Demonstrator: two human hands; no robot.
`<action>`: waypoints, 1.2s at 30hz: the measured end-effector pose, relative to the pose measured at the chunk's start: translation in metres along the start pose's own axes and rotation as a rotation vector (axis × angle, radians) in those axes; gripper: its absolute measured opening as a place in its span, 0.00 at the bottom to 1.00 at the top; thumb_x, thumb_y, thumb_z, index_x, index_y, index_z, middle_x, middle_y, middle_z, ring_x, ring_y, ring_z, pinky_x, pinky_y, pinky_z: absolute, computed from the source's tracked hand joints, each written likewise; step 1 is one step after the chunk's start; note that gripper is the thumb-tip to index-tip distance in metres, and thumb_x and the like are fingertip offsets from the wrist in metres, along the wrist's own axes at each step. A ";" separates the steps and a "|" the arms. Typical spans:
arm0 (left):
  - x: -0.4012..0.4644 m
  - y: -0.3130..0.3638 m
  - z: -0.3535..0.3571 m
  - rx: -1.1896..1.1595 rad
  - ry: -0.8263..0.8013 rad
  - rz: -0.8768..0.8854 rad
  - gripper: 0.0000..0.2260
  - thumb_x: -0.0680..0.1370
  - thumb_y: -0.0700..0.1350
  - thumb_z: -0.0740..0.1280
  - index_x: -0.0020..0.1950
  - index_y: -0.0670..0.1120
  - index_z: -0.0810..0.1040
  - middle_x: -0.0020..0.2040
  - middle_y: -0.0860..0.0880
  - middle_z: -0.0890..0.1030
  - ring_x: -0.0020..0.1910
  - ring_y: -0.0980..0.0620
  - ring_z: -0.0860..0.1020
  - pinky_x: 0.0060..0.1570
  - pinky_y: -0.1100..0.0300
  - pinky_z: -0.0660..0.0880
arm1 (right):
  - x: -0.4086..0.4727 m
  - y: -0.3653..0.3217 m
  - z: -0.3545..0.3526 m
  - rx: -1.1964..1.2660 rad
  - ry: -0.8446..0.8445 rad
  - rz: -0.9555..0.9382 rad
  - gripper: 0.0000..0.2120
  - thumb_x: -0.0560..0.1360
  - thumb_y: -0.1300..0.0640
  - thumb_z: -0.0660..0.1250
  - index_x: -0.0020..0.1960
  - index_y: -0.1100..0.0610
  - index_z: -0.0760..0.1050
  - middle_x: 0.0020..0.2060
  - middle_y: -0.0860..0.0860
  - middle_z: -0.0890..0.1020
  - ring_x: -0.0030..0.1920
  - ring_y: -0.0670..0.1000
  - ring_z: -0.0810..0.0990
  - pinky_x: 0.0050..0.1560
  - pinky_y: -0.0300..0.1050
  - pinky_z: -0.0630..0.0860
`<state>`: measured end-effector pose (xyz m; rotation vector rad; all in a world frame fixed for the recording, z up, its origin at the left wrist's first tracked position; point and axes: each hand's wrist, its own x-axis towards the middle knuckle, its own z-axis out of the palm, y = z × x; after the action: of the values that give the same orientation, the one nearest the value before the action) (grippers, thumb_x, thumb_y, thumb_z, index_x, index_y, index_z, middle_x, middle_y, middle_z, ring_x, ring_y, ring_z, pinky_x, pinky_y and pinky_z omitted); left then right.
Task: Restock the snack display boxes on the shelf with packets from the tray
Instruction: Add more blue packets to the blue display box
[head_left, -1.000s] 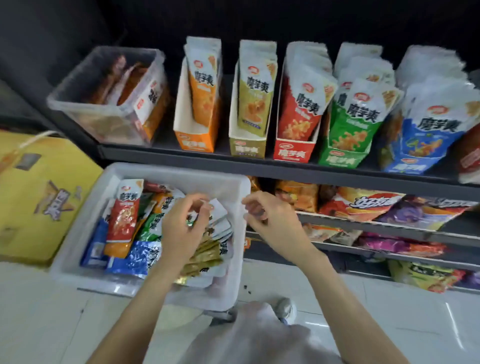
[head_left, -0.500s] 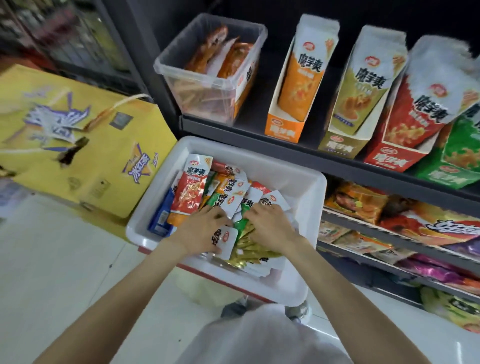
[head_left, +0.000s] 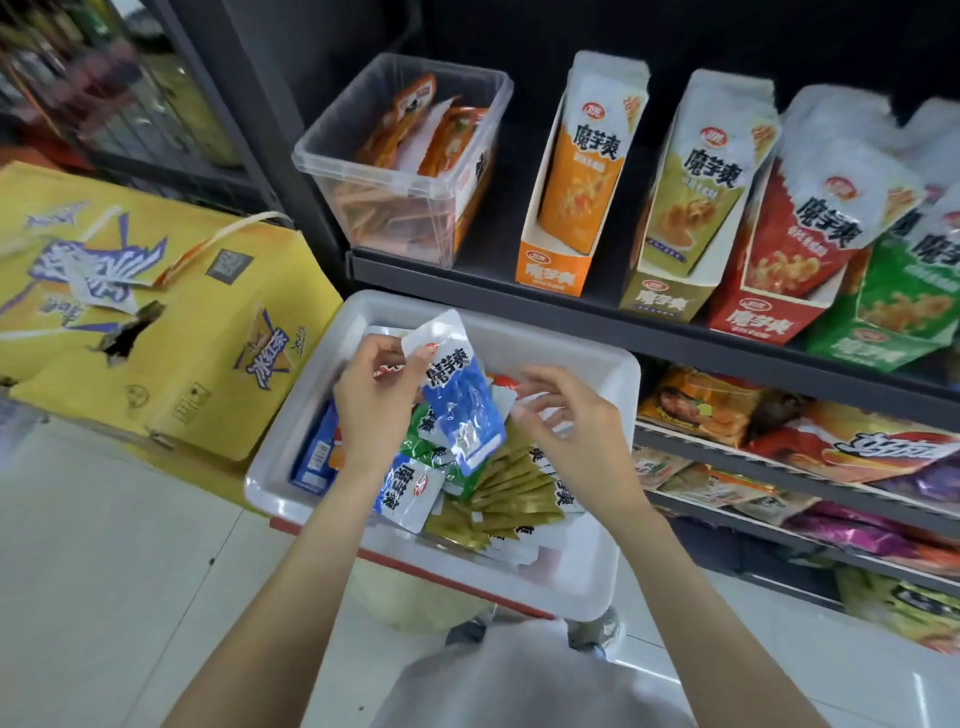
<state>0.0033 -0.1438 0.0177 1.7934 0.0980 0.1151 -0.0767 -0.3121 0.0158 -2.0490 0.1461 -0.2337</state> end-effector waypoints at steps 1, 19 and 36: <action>-0.004 0.003 0.005 -0.030 -0.025 -0.013 0.06 0.75 0.42 0.71 0.43 0.44 0.74 0.37 0.51 0.78 0.35 0.58 0.78 0.32 0.66 0.76 | -0.001 -0.003 0.001 -0.067 -0.035 -0.049 0.18 0.72 0.53 0.72 0.60 0.50 0.74 0.51 0.45 0.80 0.47 0.42 0.79 0.50 0.36 0.74; -0.056 0.060 0.113 0.177 -0.748 0.262 0.14 0.73 0.46 0.73 0.54 0.57 0.74 0.47 0.58 0.82 0.45 0.60 0.81 0.42 0.58 0.79 | -0.010 0.022 -0.129 0.579 0.412 0.188 0.15 0.76 0.62 0.67 0.58 0.51 0.67 0.42 0.48 0.85 0.40 0.47 0.83 0.31 0.42 0.78; -0.118 0.130 0.325 0.250 -0.795 0.925 0.18 0.77 0.46 0.67 0.67 0.47 0.72 0.61 0.50 0.76 0.58 0.54 0.75 0.58 0.52 0.74 | -0.051 0.080 -0.360 0.337 0.930 -0.196 0.09 0.81 0.65 0.58 0.51 0.53 0.62 0.43 0.44 0.77 0.44 0.44 0.77 0.48 0.43 0.78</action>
<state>-0.0705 -0.5019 0.0696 1.8753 -1.3334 0.0366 -0.2088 -0.6488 0.1043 -1.4811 0.4388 -1.2371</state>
